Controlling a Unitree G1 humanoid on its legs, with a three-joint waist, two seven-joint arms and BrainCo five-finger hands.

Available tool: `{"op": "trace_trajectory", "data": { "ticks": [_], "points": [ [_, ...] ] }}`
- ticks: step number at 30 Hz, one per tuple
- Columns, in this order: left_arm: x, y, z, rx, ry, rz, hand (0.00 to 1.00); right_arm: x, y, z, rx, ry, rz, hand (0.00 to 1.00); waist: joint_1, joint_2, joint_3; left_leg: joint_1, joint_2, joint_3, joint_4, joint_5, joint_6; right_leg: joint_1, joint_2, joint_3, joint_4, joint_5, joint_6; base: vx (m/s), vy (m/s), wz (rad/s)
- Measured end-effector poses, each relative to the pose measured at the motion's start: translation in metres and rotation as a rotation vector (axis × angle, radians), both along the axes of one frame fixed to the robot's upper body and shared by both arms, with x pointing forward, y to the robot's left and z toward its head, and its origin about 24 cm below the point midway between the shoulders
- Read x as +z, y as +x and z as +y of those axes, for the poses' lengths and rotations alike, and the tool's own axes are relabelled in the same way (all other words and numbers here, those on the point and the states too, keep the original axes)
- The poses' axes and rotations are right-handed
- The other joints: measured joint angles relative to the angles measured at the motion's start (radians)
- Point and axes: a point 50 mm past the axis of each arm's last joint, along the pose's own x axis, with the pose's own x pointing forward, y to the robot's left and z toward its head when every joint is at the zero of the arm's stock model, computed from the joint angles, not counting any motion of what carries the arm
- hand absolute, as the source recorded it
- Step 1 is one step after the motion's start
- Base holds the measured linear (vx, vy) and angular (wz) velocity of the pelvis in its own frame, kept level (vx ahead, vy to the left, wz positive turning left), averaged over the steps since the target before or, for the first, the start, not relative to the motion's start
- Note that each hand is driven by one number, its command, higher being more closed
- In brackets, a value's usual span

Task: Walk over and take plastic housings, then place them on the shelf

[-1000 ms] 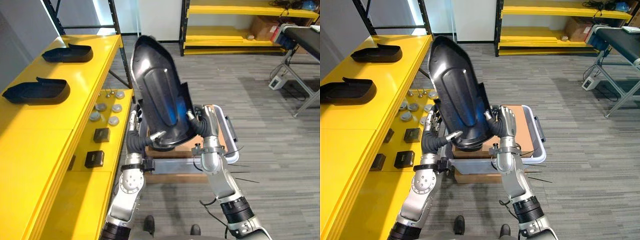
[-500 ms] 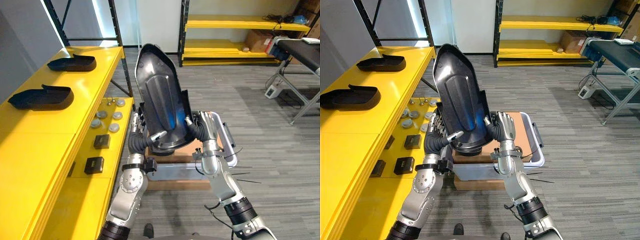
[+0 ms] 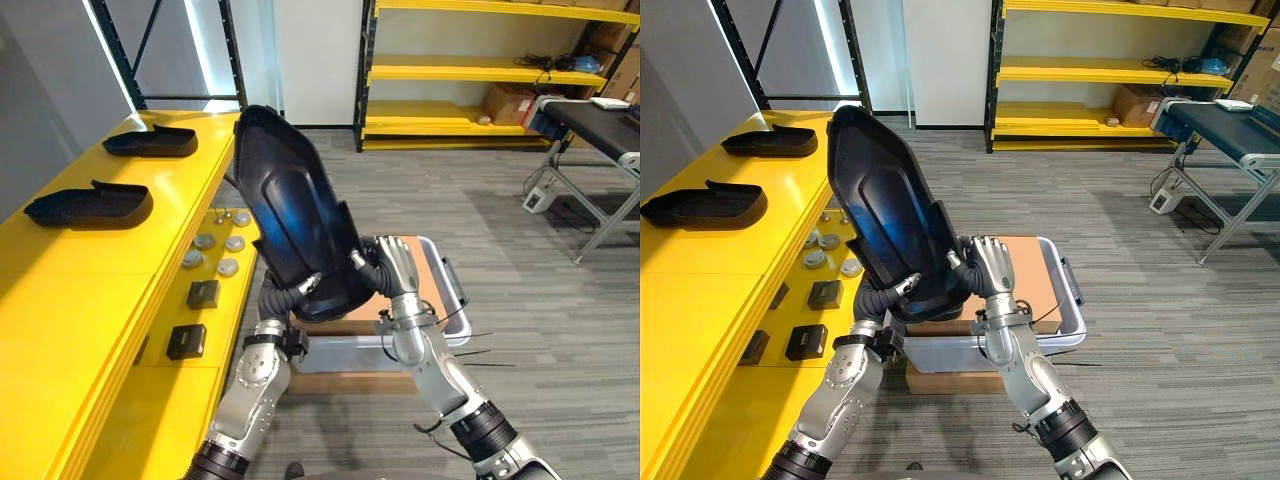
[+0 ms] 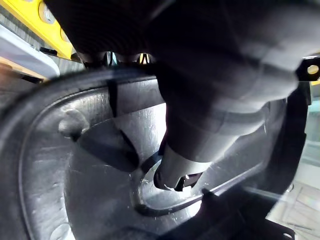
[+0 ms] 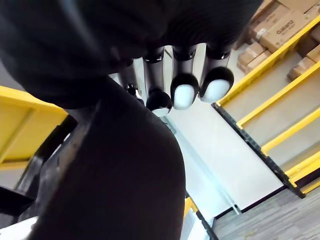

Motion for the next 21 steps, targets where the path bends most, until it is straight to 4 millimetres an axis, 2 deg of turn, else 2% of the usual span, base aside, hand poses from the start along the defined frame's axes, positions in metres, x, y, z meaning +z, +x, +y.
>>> {"op": "trace_trajectory", "data": {
  "ticks": [6, 11, 13, 15, 16, 17, 18, 19, 20, 21],
  "points": [
    [0.002, 0.001, 0.004, 0.011, 0.097, -0.033, 1.00, -0.005, 0.001, -0.004, 0.089, 0.134, 0.145, 0.00, 0.002, -0.003, -0.008, 0.000, 0.000, -0.002, 0.000, 0.000, 0.000, 0.001, 0.000, -0.001, 0.001, 0.000, 0.000, 0.00, 0.000, 0.00],
    [0.013, 0.001, 0.009, 0.037, 0.227, -0.109, 1.00, -0.006, 0.003, -0.013, 0.165, 0.344, 0.267, 0.00, 0.003, -0.003, -0.008, 0.001, 0.000, -0.005, 0.000, 0.000, 0.000, 0.004, 0.000, -0.003, 0.003, 0.000, 0.000, 0.00, 0.000, 0.00],
    [0.017, -0.001, 0.009, 0.056, 0.255, -0.132, 1.00, 0.000, -0.002, -0.018, 0.193, 0.436, 0.268, 0.00, 0.005, -0.002, -0.008, 0.006, 0.000, -0.006, 0.000, 0.000, 0.000, 0.008, 0.000, -0.003, 0.003, 0.000, 0.000, 0.00, 0.000, 0.00],
    [0.021, -0.006, 0.006, 0.078, 0.267, -0.159, 1.00, 0.017, -0.003, -0.028, 0.200, 0.579, 0.214, 0.00, 0.004, -0.002, -0.008, 0.018, 0.000, -0.006, 0.000, 0.000, 0.000, 0.019, 0.000, -0.003, 0.004, -0.003, 0.002, 0.00, 0.000, 0.00],
    [0.021, -0.006, 0.005, 0.082, 0.271, -0.160, 1.00, 0.019, -0.003, -0.029, 0.202, 0.594, 0.202, 0.00, 0.004, -0.001, -0.008, 0.018, 0.000, -0.005, 0.000, -0.001, 0.000, 0.019, 0.000, -0.002, 0.004, -0.003, 0.002, 0.00, 0.000, 0.00],
    [0.020, -0.007, 0.008, 0.114, 0.270, -0.153, 1.00, 0.032, -0.003, -0.038, 0.196, 0.667, 0.135, 0.00, 0.003, 0.001, -0.008, 0.019, 0.000, -0.005, 0.000, -0.007, -0.008, 0.019, 0.000, -0.002, 0.005, -0.003, 0.002, 0.00, 0.000, 0.00],
    [0.017, -0.010, 0.017, 0.153, 0.298, -0.134, 1.00, 0.047, -0.004, -0.056, 0.168, 0.759, 0.041, 0.00, 0.002, 0.002, -0.008, 0.019, 0.000, -0.003, 0.000, -0.007, -0.008, 0.018, 0.001, -0.002, 0.006, -0.003, 0.002, 0.00, 0.000, 0.00],
    [0.014, -0.012, 0.023, 0.172, 0.315, -0.119, 1.00, 0.054, -0.005, -0.067, 0.146, 0.799, -0.012, 0.00, 0.002, 0.003, -0.008, 0.020, 0.000, -0.002, 0.000, -0.007, -0.008, 0.018, 0.001, -0.002, 0.007, -0.004, 0.002, 0.00, 0.006, -0.03],
    [0.006, -0.018, 0.034, 0.216, 0.339, -0.079, 1.00, 0.065, -0.009, -0.091, 0.082, 0.858, -0.117, 0.00, 0.001, 0.003, -0.008, 0.022, 0.000, 0.000, 0.000, -0.007, -0.008, 0.019, 0.000, -0.001, 0.006, -0.004, 0.002, 0.00, 0.000, 0.00],
    [0.003, -0.021, 0.039, 0.237, 0.348, -0.060, 1.00, 0.068, -0.011, -0.102, 0.055, 0.885, -0.157, 0.00, 0.000, 0.003, -0.008, 0.022, 0.000, 0.000, 0.000, -0.007, -0.008, 0.019, 0.000, 0.000, 0.006, -0.004, 0.002, 0.00, 0.000, 0.00]
  ]
}}
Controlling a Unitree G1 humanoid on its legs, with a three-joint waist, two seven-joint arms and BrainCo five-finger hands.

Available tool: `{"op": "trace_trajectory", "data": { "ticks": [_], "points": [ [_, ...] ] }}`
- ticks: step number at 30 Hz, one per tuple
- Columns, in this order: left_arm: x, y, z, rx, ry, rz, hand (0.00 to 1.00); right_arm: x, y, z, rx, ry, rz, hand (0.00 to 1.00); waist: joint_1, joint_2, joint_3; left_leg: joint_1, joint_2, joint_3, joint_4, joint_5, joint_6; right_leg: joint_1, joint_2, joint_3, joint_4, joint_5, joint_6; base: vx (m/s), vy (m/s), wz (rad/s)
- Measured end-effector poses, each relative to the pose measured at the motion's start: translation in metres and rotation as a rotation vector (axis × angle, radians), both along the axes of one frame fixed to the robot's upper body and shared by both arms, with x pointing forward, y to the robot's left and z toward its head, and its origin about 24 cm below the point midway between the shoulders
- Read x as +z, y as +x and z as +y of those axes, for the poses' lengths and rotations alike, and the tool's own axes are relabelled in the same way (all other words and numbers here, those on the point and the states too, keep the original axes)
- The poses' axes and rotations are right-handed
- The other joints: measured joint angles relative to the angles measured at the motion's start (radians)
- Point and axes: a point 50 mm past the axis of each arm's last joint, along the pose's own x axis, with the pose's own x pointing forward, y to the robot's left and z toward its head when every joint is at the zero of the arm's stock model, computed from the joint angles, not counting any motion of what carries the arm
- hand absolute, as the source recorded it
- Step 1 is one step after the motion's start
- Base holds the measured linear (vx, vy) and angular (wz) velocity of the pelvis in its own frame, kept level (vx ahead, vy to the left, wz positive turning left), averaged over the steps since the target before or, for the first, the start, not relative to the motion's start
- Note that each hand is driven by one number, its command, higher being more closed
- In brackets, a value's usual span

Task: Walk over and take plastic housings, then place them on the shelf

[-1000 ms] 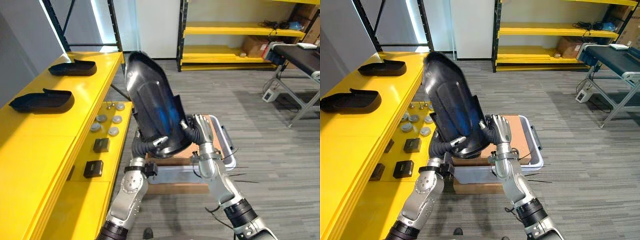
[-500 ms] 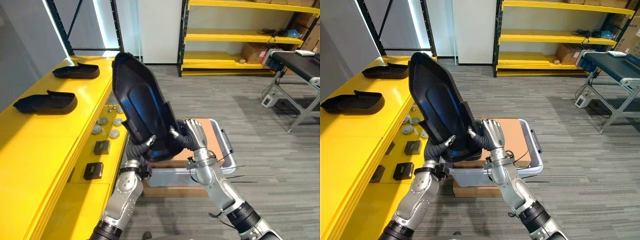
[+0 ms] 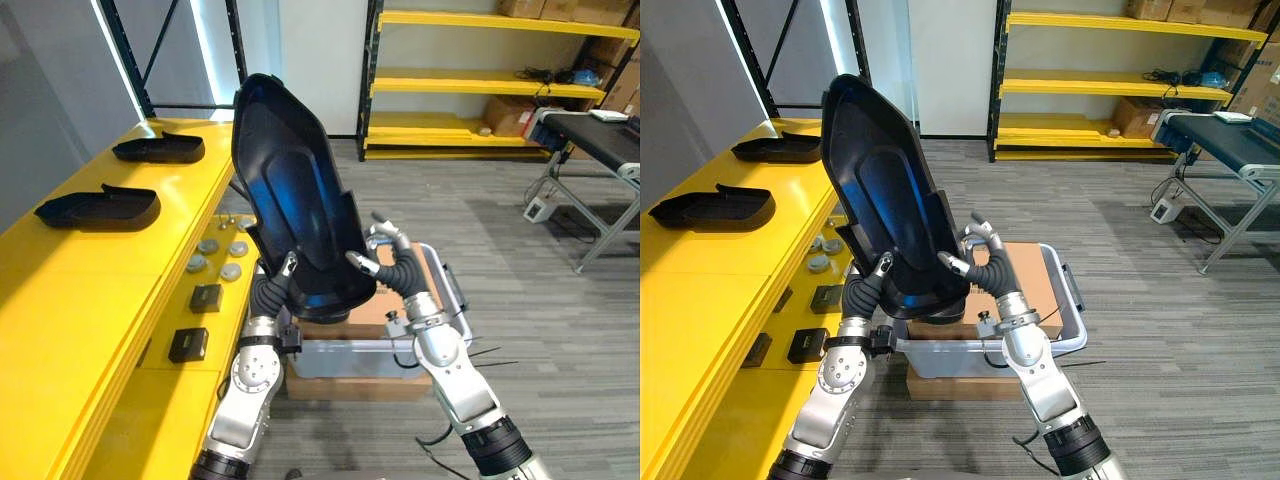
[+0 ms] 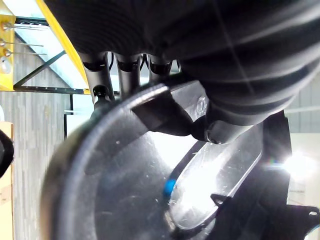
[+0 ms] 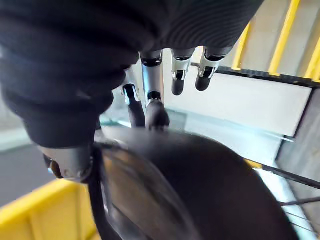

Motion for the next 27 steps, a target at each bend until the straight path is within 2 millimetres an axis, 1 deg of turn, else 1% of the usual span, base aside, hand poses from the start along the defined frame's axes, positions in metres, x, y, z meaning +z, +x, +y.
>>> {"op": "trace_trajectory", "data": {
  "ticks": [1, 2, 3, 5, 6, 7, 8, 9, 10, 11, 12, 13, 14, 15, 17, 18, 19, 20, 21, 24, 26, 27],
  "points": [
    [-0.006, -0.006, 0.008, 0.038, 0.008, 0.033, 1.00, 0.003, -0.004, -0.020, -0.067, 0.068, -0.035, 0.00, -0.001, 0.000, 0.000, 0.000, 0.000, 0.001, 0.000, 0.000, 0.000, 0.000, 0.000, 0.000, -0.002, 0.000, 0.000, 0.00, 0.000, 0.00],
    [-0.011, -0.011, 0.017, 0.075, 0.013, 0.062, 1.00, 0.002, -0.009, -0.038, -0.136, 0.116, -0.047, 0.00, -0.001, 0.000, 0.000, 0.000, 0.000, 0.002, 0.000, 0.000, 0.000, 0.000, -0.001, 0.000, -0.003, 0.000, 0.000, 0.00, 0.000, 0.00],
    [-0.013, -0.013, 0.021, 0.092, 0.015, 0.071, 1.00, 0.000, -0.013, -0.046, -0.165, 0.136, -0.048, 0.00, -0.001, 0.000, 0.000, 0.000, 0.000, 0.002, 0.000, 0.000, 0.000, 0.001, -0.001, 0.000, -0.004, 0.000, 0.000, 0.00, 0.000, 0.00],
    [-0.014, -0.018, 0.031, 0.136, 0.019, 0.080, 1.00, -0.016, -0.023, -0.068, -0.265, 0.178, 0.001, 0.00, -0.001, 0.001, 0.001, 0.000, 0.000, 0.002, 0.000, 0.000, 0.000, 0.001, -0.001, -0.002, -0.004, 0.000, 0.000, 0.00, 0.000, 0.00],
    [-0.012, -0.020, 0.033, 0.149, 0.014, 0.071, 1.00, -0.030, -0.024, -0.076, -0.311, 0.190, 0.064, 0.00, -0.003, 0.001, 0.001, 0.000, 0.000, 0.002, 0.000, 0.000, 0.000, 0.001, -0.001, -0.002, -0.005, 0.000, 0.000, 0.00, 0.000, 0.00],
    [-0.010, -0.021, 0.033, 0.153, 0.011, 0.064, 1.00, -0.039, -0.025, -0.080, -0.333, 0.195, 0.103, 0.00, -0.004, 0.001, 0.001, 0.000, 0.000, 0.002, 0.000, 0.000, 0.000, 0.001, -0.001, -0.002, -0.005, 0.000, 0.000, 0.00, 0.000, 0.00],
    [-0.008, -0.021, 0.033, 0.157, 0.007, 0.052, 1.00, -0.060, -0.028, -0.090, -0.380, 0.208, 0.196, 0.00, -0.003, 0.002, 0.001, 0.000, 0.000, 0.001, 0.000, 0.000, 0.000, 0.001, -0.002, -0.002, -0.005, 0.000, 0.000, 0.00, 0.000, 0.00],
    [-0.006, -0.022, 0.033, 0.158, 0.007, 0.046, 1.00, -0.071, -0.029, -0.094, -0.400, 0.213, 0.248, 0.00, -0.004, 0.003, 0.002, -0.001, 0.000, 0.001, 0.000, 0.000, 0.000, 0.001, -0.002, -0.002, -0.005, 0.000, 0.000, 0.00, 0.000, 0.00],
    [-0.004, -0.023, 0.033, 0.158, 0.008, 0.035, 1.00, -0.097, -0.034, -0.102, -0.443, 0.223, 0.368, 0.00, -0.004, 0.006, 0.004, -0.001, 0.000, 0.001, 0.000, 0.000, 0.000, 0.001, -0.003, -0.002, -0.005, 0.000, 0.000, 0.00, 0.000, 0.00],
    [-0.003, -0.024, 0.034, 0.159, 0.009, 0.030, 1.00, -0.116, -0.040, -0.108, -0.475, 0.238, 0.458, 0.00, -0.004, 0.009, 0.006, -0.002, 0.001, 0.001, 0.000, 0.000, 0.000, 0.000, -0.003, -0.002, -0.006, 0.000, 0.000, 0.00, 0.000, 0.00],
    [-0.002, -0.024, 0.035, 0.169, 0.006, 0.024, 1.00, -0.151, -0.054, -0.116, -0.522, 0.269, 0.626, 0.00, -0.005, 0.014, 0.008, -0.004, 0.001, 0.000, 0.000, 0.000, 0.000, 0.000, -0.004, -0.003, -0.007, 0.000, 0.001, 0.00, 0.000, 0.00],
    [-0.002, -0.025, 0.037, 0.177, 0.003, 0.022, 1.00, -0.165, -0.061, -0.119, -0.541, 0.284, 0.694, 0.00, -0.006, 0.015, 0.009, -0.004, 0.001, 0.000, 0.000, 0.000, 0.000, -0.001, -0.004, -0.003, -0.007, 0.000, 0.001, 0.00, 0.000, 0.00],
    [-0.002, -0.027, 0.039, 0.188, -0.001, 0.022, 1.00, -0.184, -0.072, -0.121, -0.561, 0.306, 0.791, 0.00, -0.008, 0.019, 0.008, -0.007, 0.000, -0.001, 0.000, 0.000, 0.000, -0.002, -0.004, -0.004, -0.008, 0.000, 0.001, 0.00, 0.000, 0.05],
    [-0.002, -0.032, 0.041, 0.198, -0.002, 0.023, 1.00, -0.212, -0.091, -0.122, -0.580, 0.340, 0.931, 0.00, -0.021, 0.023, 0.010, -0.010, 0.000, -0.004, 0.000, 0.000, 0.000, -0.002, -0.005, -0.007, -0.011, 0.000, 0.001, 0.00, 0.000, 0.07],
    [-0.002, -0.035, 0.043, 0.201, 0.001, 0.024, 1.00, -0.233, -0.109, -0.120, -0.585, 0.372, 1.040, 0.00, -0.025, 0.024, 0.011, -0.012, 0.001, -0.008, 0.000, -0.001, 0.000, -0.001, -0.005, -0.009, -0.013, 0.000, 0.001, 0.00, 0.000, 0.06],
    [-0.001, -0.035, 0.043, 0.196, 0.001, 0.019, 1.00, -0.259, -0.134, -0.114, -0.586, 0.415, 1.186, 0.00, -0.024, 0.023, 0.012, -0.013, 0.002, -0.012, 0.000, -0.001, -0.001, 0.001, -0.003, -0.013, -0.015, 0.000, 0.001, 0.00, 0.000, 0.06],
    [-0.001, -0.035, 0.042, 0.192, 0.000, 0.018, 1.00, -0.267, -0.143, -0.112, -0.581, 0.431, 1.241, 0.00, -0.024, 0.021, 0.014, -0.014, 0.002, -0.014, 0.000, -0.001, -0.001, 0.001, -0.003, -0.016, -0.015, 0.000, 0.001, 0.00, 0.000, 0.08],
    [-0.001, -0.035, 0.042, 0.181, -0.001, 0.019, 1.00, -0.281, -0.159, -0.106, -0.573, 0.463, 1.332, 0.00, -0.025, 0.022, 0.016, -0.014, 0.003, -0.015, 0.000, -0.001, -0.001, 0.003, -0.002, -0.019, -0.015, 0.000, 0.001, 0.00, 0.000, 0.06],
    [-0.001, -0.035, 0.041, 0.173, -0.007, 0.019, 1.00, -0.291, -0.172, -0.099, -0.558, 0.485, 1.407, 0.00, -0.026, 0.023, 0.020, -0.014, 0.003, -0.016, 0.000, -0.002, -0.001, 0.005, -0.002, -0.021, -0.015, 0.000, 0.001, 0.01, 0.000, 0.06],
    [0.002, -0.033, 0.036, 0.135, -0.011, 0.010, 1.00, -0.305, -0.193, -0.087, -0.524, 0.513, 1.524, 0.00, -0.027, 0.024, 0.036, -0.007, 0.002, -0.027, 0.001, -0.002, -0.001, 0.026, -0.002, -0.032, -0.020, 0.000, 0.002, 0.01, -0.001, 0.12],
    [0.009, -0.032, 0.033, 0.109, -0.011, -0.026, 1.00, -0.314, -0.205, -0.076, -0.491, 0.544, 1.603, 0.00, -0.026, 0.024, 0.065, -0.009, -0.001, -0.051, 0.001, -0.003, 0.002, 0.049, -0.003, -0.062, -0.021, -0.002, 0.005, -0.05, 0.004, 0.34],
    [0.010, -0.032, 0.032, 0.104, -0.011, -0.033, 1.00, -0.315, -0.206, -0.074, -0.484, 0.544, 1.617, 0.00, -0.025, 0.023, 0.072, -0.010, -0.002, -0.061, 0.001, -0.003, 0.002, 0.053, -0.004, -0.074, -0.020, -0.004, 0.006, -0.05, -0.002, 0.60]
  ]
}}
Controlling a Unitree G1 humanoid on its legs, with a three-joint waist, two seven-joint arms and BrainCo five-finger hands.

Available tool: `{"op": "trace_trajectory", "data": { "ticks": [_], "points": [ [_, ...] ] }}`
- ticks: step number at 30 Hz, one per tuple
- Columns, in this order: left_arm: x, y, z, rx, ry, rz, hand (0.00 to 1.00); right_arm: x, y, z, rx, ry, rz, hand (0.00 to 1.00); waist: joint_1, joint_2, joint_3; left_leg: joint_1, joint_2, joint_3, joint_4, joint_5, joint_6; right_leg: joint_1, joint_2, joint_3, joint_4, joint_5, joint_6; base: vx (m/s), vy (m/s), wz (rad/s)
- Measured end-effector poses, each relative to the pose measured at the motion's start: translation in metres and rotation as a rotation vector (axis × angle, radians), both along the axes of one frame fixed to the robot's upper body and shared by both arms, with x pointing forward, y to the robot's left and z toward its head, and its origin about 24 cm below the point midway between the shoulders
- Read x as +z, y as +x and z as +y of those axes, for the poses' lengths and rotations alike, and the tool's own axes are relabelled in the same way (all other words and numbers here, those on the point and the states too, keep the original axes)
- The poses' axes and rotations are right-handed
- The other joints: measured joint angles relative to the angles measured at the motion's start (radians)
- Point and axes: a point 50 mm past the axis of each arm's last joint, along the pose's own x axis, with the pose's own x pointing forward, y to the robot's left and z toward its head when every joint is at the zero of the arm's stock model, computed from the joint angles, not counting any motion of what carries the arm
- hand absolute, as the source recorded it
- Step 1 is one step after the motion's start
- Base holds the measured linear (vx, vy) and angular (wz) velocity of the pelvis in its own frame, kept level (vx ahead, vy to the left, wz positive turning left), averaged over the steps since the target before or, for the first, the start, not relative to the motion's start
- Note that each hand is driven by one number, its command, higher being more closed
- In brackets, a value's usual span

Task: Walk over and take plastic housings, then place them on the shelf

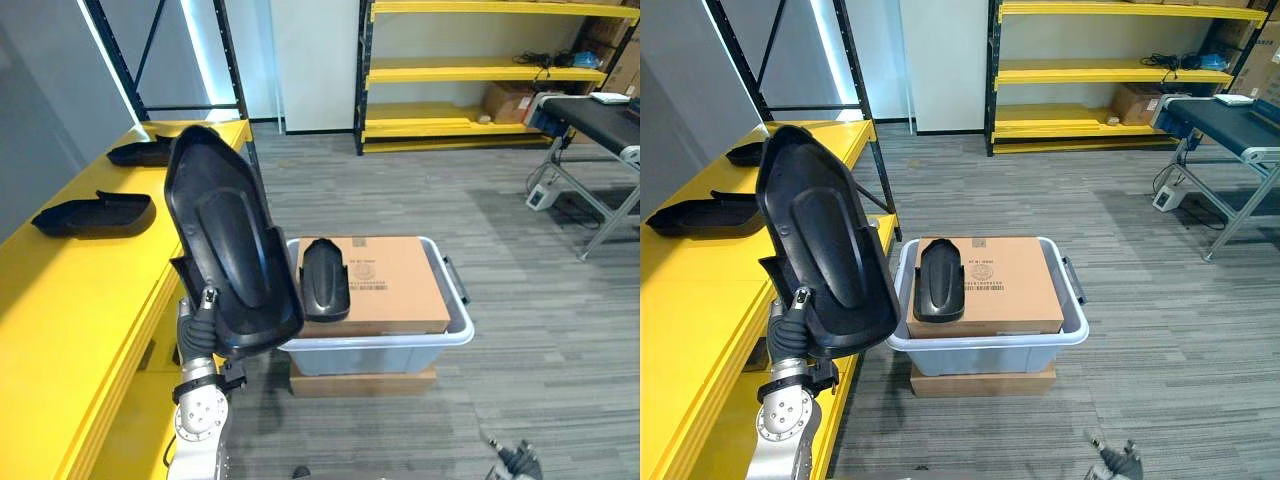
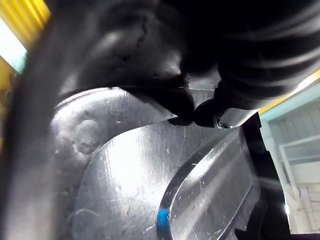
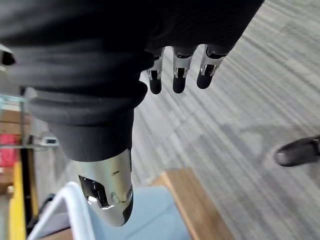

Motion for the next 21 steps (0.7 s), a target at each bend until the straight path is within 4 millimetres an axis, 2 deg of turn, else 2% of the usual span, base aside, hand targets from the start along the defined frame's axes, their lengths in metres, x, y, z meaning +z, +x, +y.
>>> {"op": "trace_trajectory", "data": {
  "ticks": [3, 5, 6, 7, 8, 9, 10, 11, 12, 14, 15, 16, 17, 18, 19, 20, 21],
  "points": [
    [0.005, 0.003, -0.008, -0.041, -0.014, -0.030, 1.00, -0.002, 0.003, 0.007, 0.033, 0.016, 0.007, 0.00, 0.001, 0.004, 0.047, -0.034, -0.019, -0.095, 0.002, 0.003, -0.003, 0.001, -0.012, -0.116, 0.057, -0.038, 0.009, -0.04, -0.011, 1.18],
    [0.009, 0.007, -0.020, -0.090, -0.031, -0.049, 1.00, -0.002, 0.006, 0.012, 0.056, 0.021, 0.001, 0.00, 0.001, 0.012, 0.073, -0.108, -0.036, -0.170, 0.037, 0.001, -0.003, -0.004, -0.045, -0.288, 0.135, -0.082, 0.012, -0.03, 0.001, 2.12],
    [0.010, 0.008, -0.022, -0.099, -0.038, -0.058, 1.00, -0.002, 0.010, 0.012, 0.064, 0.020, -0.006, 0.00, 0.002, 0.016, 0.082, -0.125, -0.035, -0.169, 0.053, -0.004, -0.007, -0.003, -0.056, -0.332, 0.147, -0.093, 0.013, -0.05, 0.056, 2.09],
    [0.012, 0.009, -0.023, -0.099, -0.061, -0.069, 1.00, -0.001, 0.018, 0.016, 0.078, 0.023, -0.026, 0.00, 0.009, -0.001, 0.101, -0.172, -0.032, -0.107, 0.099, -0.016, 0.000, -0.008, -0.080, -0.393, 0.165, -0.113, 0.008, -0.02, 0.094, 1.53],
    [0.012, 0.009, -0.023, -0.094, -0.072, -0.072, 1.00, 0.002, 0.031, 0.014, 0.092, 0.011, -0.059, 0.00, 0.020, -0.001, 0.106, -0.218, -0.015, -0.002, 0.188, -0.036, 0.025, -0.008, -0.101, -0.431, 0.189, -0.126, 0.011, 0.00, 0.096, 1.42],
    [0.012, 0.009, -0.024, -0.090, -0.084, -0.074, 1.00, 0.006, 0.041, 0.011, 0.102, -0.008, -0.093, 0.00, 0.032, 0.011, 0.112, -0.230, 0.019, 0.111, 0.263, -0.069, 0.068, -0.002, -0.117, -0.462, 0.217, -0.138, 0.023, 0.08, 0.104, 1.29],
    [0.012, 0.010, -0.024, -0.088, -0.092, -0.076, 1.00, 0.011, 0.053, 0.009, 0.120, -0.023, -0.130, 0.00, 0.027, 0.016, 0.116, -0.227, 0.040, 0.236, 0.282, -0.098, 0.089, 0.020, -0.140, -0.518, 0.265, -0.150, 0.045, 0.11, 0.126, 1.32],
    [0.013, 0.010, -0.024, -0.086, -0.096, -0.082, 1.00, 0.014, 0.061, 0.007, 0.134, -0.035, -0.156, 0.00, 0.029, 0.006, 0.115, -0.219, 0.044, 0.321, 0.281, -0.113, 0.107, 0.037, -0.172, -0.559, 0.272, -0.152, 0.055, 0.10, 0.132, 1.38],
    [0.015, 0.011, -0.024, -0.086, -0.096, -0.093, 1.00, 0.016, 0.071, 0.010, 0.161, -0.035, -0.176, 0.00, 0.031, -0.001, 0.117, -0.217, 0.042, 0.379, 0.284, -0.128, 0.109, 0.055, -0.183, -0.595, 0.257, -0.149, 0.070, 0.10, 0.134, 0.97],
    [0.015, 0.012, -0.024, -0.087, -0.097, -0.097, 1.00, 0.018, 0.081, 0.013, 0.180, -0.032, -0.197, 0.00, 0.033, -0.001, 0.118, -0.224, 0.019, 0.372, 0.282, -0.134, 0.116, 0.068, -0.192, -0.616, 0.237, -0.147, 0.073, 0.09, 0.126, 0.54],
    [0.014, 0.012, -0.024, -0.091, -0.095, -0.091, 1.00, 0.020, 0.091, 0.020, 0.202, -0.020, -0.217, 0.00, 0.045, -0.002, 0.117, -0.226, -0.013, 0.362, 0.282, -0.149, 0.124, 0.080, -0.206, -0.616, 0.211, -0.146, 0.074, 0.09, 0.143, 0.36],
    [0.013, 0.013, -0.024, -0.094, -0.095, -0.089, 1.00, 0.020, 0.092, 0.022, 0.206, -0.016, -0.219, 0.00, 0.048, -0.002, 0.117, -0.225, -0.023, 0.358, 0.285, -0.156, 0.130, 0.091, -0.208, -0.618, 0.204, -0.146, 0.073, 0.10, 0.138, 0.33],
    [0.013, 0.013, -0.025, -0.097, -0.096, -0.088, 1.00, 0.019, 0.092, 0.023, 0.210, -0.014, -0.218, 0.00, 0.051, -0.004, 0.118, -0.226, -0.035, 0.352, 0.294, -0.168, 0.132, 0.095, -0.216, -0.620, 0.205, -0.144, 0.070, 0.12, 0.092, 0.32],
    [0.012, 0.014, -0.025, -0.105, -0.098, -0.084, 1.00, 0.019, 0.093, 0.025, 0.225, -0.009, -0.215, 0.00, 0.053, -0.008, 0.122, -0.226, -0.051, 0.344, 0.328, -0.198, 0.138, 0.107, -0.248, -0.630, 0.248, -0.147, 0.058, 0.16, 0.113, 0.35],
    [0.008, 0.014, -0.026, -0.110, -0.108, -0.069, 1.00, 0.018, 0.094, 0.027, 0.243, 0.000, -0.207, 0.00, 0.053, -0.006, 0.122, -0.223, -0.058, 0.330, 0.364, -0.227, 0.139, 0.102, -0.284, -0.616, 0.342, -0.167, -0.010, 0.18, 0.117, 0.33],
    [0.006, 0.014, -0.027, -0.115, -0.110, -0.060, 1.00, 0.018, 0.093, 0.028, 0.251, 0.004, -0.203, 0.00, 0.053, -0.012, 0.126, -0.216, -0.061, 0.316, 0.377, -0.239, 0.147, 0.091, -0.303, -0.593, 0.404, -0.165, -0.051, 0.22, 0.146, 0.51],
    [0.003, 0.016, -0.033, -0.153, -0.102, -0.042, 1.00, 0.014, 0.088, 0.036, 0.282, 0.026, -0.186, 0.00, 0.039, -0.011, 0.126, -0.172, -0.064, 0.270, 0.383, -0.259, 0.144, 0.020, -0.304, -0.391, 0.564, -0.211, -0.075, 0.18, 0.108, 0.57]
  ]
}}
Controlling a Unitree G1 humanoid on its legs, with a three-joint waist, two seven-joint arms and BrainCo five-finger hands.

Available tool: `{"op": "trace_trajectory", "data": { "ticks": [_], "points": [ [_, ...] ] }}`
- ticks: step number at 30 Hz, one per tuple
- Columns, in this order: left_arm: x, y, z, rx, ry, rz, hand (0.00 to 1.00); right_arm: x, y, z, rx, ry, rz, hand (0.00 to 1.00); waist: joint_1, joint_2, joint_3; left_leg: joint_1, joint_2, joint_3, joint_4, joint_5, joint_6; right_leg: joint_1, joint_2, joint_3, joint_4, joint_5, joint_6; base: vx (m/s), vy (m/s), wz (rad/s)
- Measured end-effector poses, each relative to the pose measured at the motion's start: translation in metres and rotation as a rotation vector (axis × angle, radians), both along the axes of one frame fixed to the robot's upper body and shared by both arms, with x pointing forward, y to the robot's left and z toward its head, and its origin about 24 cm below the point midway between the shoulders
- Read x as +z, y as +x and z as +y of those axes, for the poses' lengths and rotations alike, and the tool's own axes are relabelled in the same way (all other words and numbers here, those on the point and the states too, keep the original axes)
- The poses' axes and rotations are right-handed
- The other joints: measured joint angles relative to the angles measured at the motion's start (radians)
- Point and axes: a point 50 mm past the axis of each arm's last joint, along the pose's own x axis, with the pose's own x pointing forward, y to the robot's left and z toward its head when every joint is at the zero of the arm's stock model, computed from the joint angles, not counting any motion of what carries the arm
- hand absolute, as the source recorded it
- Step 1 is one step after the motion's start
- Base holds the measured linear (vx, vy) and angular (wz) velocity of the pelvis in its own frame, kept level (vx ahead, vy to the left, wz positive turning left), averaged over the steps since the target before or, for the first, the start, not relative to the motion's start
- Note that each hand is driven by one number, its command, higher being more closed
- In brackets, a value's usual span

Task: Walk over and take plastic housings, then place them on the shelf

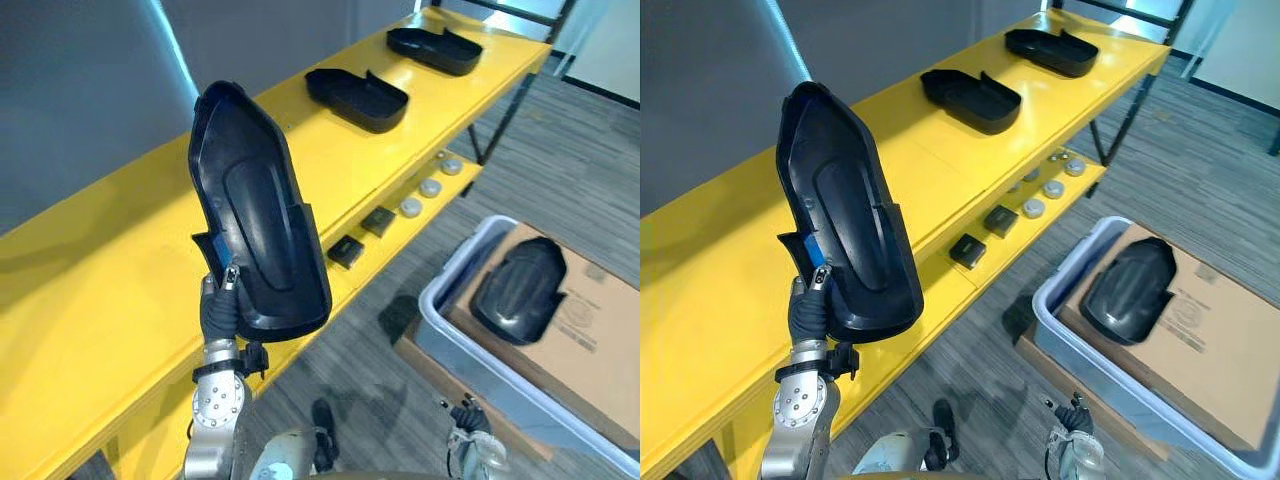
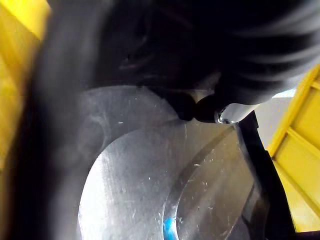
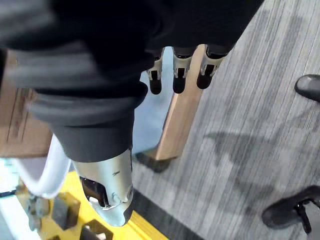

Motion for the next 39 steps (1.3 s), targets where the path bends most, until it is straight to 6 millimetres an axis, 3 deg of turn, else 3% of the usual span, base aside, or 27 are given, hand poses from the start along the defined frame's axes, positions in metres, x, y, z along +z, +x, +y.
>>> {"op": "trace_trajectory", "data": {
  "ticks": [2, 4, 5, 7, 10, 12, 13, 14, 16, 18, 22, 24, 26, 27, 28, 29, 30, 32, 35, 39],
  "points": [
    [-0.001, 0.003, -0.002, -0.026, 0.019, 0.002, 1.00, -0.002, -0.003, 0.005, 0.026, 0.011, 0.008, 0.00, -0.015, -0.005, -0.001, 0.030, -0.006, -0.042, -0.020, -0.001, -0.001, -0.062, 0.065, 0.149, 0.035, -0.065, 0.033, 0.17, 0.069, 0.64],
    [0.000, 0.006, -0.005, -0.043, 0.024, -0.001, 1.00, -0.003, -0.007, 0.005, 0.033, 0.012, 0.019, 0.00, -0.023, -0.009, 0.001, 0.068, -0.016, -0.081, -0.038, 0.000, -0.002, -0.136, 0.124, 0.258, 0.019, -0.097, 0.038, 0.18, 0.043, 0.67],
    [0.001, 0.007, -0.007, -0.048, 0.022, -0.006, 1.00, -0.004, -0.010, 0.006, 0.033, 0.014, 0.026, 0.00, -0.041, -0.009, 0.001, 0.086, -0.029, -0.120, -0.039, -0.004, -0.003, -0.176, 0.163, 0.317, -0.007, -0.106, 0.052, 0.19, 0.031, 0.91],
    [0.003, 0.010, -0.013, -0.068, 0.020, -0.017, 1.00, -0.006, -0.018, 0.006, 0.033, 0.015, 0.046, 0.00, -0.051, -0.010, 0.001, 0.114, -0.049, -0.166, -0.035, -0.012, -0.005, -0.230, 0.213, 0.437, -0.044, -0.103, 0.063, 0.19, 0.000, 1.14],
    [0.004, 0.009, -0.020, -0.077, 0.015, -0.024, 1.00, -0.007, -0.031, 0.008, 0.027, 0.015, 0.055, 0.00, -0.049, -0.037, -0.014, 0.142, -0.092, -0.246, -0.023, -0.042, -0.019, -0.269, 0.221, 0.517, -0.093, -0.074, 0.097, 0.19, -0.093, 0.97],
    [0.005, 0.009, -0.021, -0.077, 0.012, -0.030, 1.00, -0.007, -0.033, 0.014, 0.043, 0.027, 0.050, 0.00, -0.036, -0.051, -0.024, 0.142, -0.090, -0.262, 0.002, -0.075, -0.043, -0.254, 0.222, 0.482, -0.137, -0.026, 0.076, 0.27, -0.228, 0.65],
    [0.005, 0.009, -0.023, -0.085, 0.010, -0.032, 1.00, -0.006, -0.031, 0.018, 0.042, 0.034, 0.039, 0.00, -0.038, -0.051, -0.029, 0.140, -0.075, -0.273, 0.011, -0.092, -0.056, -0.229, 0.224, 0.445, -0.170, 0.032, 0.079, 0.22, -0.223, 0.54],
    [0.005, 0.009, -0.026, -0.103, 0.007, -0.034, 1.00, -0.006, -0.029, 0.020, 0.042, 0.039, 0.033, 0.00, -0.040, -0.042, -0.035, 0.134, -0.044, -0.271, 0.011, -0.099, -0.076, -0.206, 0.242, 0.406, -0.204, 0.047, 0.075, 0.27, -0.264, 0.57],
    [0.007, 0.010, -0.031, -0.121, 0.002, -0.044, 1.00, -0.005, -0.025, 0.021, 0.043, 0.041, 0.022, 0.00, -0.038, -0.040, -0.043, 0.122, -0.018, -0.274, -0.002, -0.079, -0.102, -0.195, 0.262, 0.370, -0.239, 0.050, 0.065, 0.23, -0.211, 0.40],
    [0.009, 0.011, -0.039, -0.151, -0.007, -0.052, 1.00, -0.004, -0.024, 0.020, 0.040, 0.039, 0.017, 0.00, -0.048, -0.049, -0.057, 0.128, -0.005, -0.253, -0.038, -0.033, -0.173, -0.163, 0.267, 0.319, -0.301, 0.061, 0.044, 0.24, -0.164, 0.49],
    [0.002, 0.013, -0.042, -0.158, -0.011, -0.023, 1.00, -0.005, -0.027, 0.017, 0.032, 0.034, 0.022, 0.00, -0.041, -0.050, -0.079, 0.189, 0.002, -0.248, -0.096, -0.004, -0.172, -0.084, 0.284, 0.297, -0.374, 0.067, 0.035, 0.22, -0.100, 0.20],
    [-0.013, 0.016, -0.040, -0.155, 0.015, 0.041, 1.00, -0.005, -0.028, 0.013, 0.022, 0.026, 0.024, 0.00, -0.042, -0.029, -0.116, 0.204, 0.016, -0.243, -0.102, -0.002, -0.172, -0.053, 0.305, 0.299, -0.423, 0.100, 0.017, 0.18, -0.025, 0.00],
    [-0.021, 0.019, -0.035, -0.141, 0.038, 0.075, 1.00, -0.005, -0.027, 0.012, 0.016, 0.026, 0.025, 0.00, -0.042, -0.026, -0.119, 0.208, 0.016, -0.221, -0.068, -0.002, -0.173, -0.026, 0.305, 0.304, -0.452, 0.121, 0.017, 0.13, 0.017, -0.12],
    [-0.025, 0.023, -0.029, -0.120, 0.060, 0.093, 1.00, -0.006, -0.025, 0.014, 0.019, 0.032, 0.027, 0.00, -0.043, -0.044, -0.114, 0.161, 0.007, -0.209, 0.008, -0.010, -0.179, -0.013, 0.282, 0.309, -0.461, 0.133, 0.019, 0.09, 0.041, -0.11],
    [-0.027, 0.025, -0.026, -0.118, 0.082, 0.103, 1.00, -0.007, -0.025, 0.017, 0.020, 0.042, 0.031, 0.00, -0.046, -0.060, -0.111, 0.155, 0.001, -0.189, -0.020, -0.033, -0.154, -0.011, 0.268, 0.319, -0.465, 0.133, 0.020, 0.05, 0.032, 0.01],
    [-0.029, 0.029, -0.027, -0.120, 0.091, 0.115, 1.00, -0.009, -0.029, 0.012, 0.020, 0.029, 0.051, 0.00, -0.059, -0.026, -0.119, 0.182, 0.052, -0.178, -0.191, 0.090, -0.183, -0.009, 0.287, 0.317, -0.465, 0.140, 0.027, 0.04, 0.033, 0.00],
    [-0.030, 0.031, -0.027, -0.115, 0.095, 0.119, 1.00, -0.009, -0.030, 0.007, 0.023, 0.018, 0.059, 0.00, -0.065, -0.016, -0.119, 0.192, 0.060, -0.192, -0.211, 0.098, -0.175, -0.008, 0.295, 0.323, -0.466, 0.134, 0.036, 0.07, 0.080, -0.14],
    [-0.031, 0.044, -0.016, -0.066, 0.145, 0.134, 1.00, -0.010, -0.026, 0.013, 0.030, 0.039, 0.057, 0.00, -0.067, -0.022, -0.120, 0.208, 0.054, -0.166, -0.254, 0.113, -0.157, -0.022, 0.288, 0.345, -0.475, 0.145, 0.045, 0.04, 0.110, -0.32],
    [-0.032, 0.056, 0.000, 0.026, 0.169, 0.161, 1.00, -0.010, -0.028, 0.016, 0.038, 0.055, 0.058, 0.00, -0.087, -0.031, -0.119, 0.212, 0.052, -0.161, -0.258, 0.118, -0.152, -0.023, 0.288, 0.358, -0.477, 0.148, 0.049, -0.06, 0.030, -0.10],
    [-0.030, 0.067, 0.007, 0.085, 0.177, 0.168, 1.00, -0.011, -0.029, 0.016, 0.051, 0.046, 0.064, 0.00, -0.097, -0.031, -0.119, 0.215, 0.054, -0.161, -0.308, 0.163, -0.159, -0.042, 0.293, 0.361, -0.481, 0.148, 0.050, -0.13, -0.039, -0.05]
  ]
}}
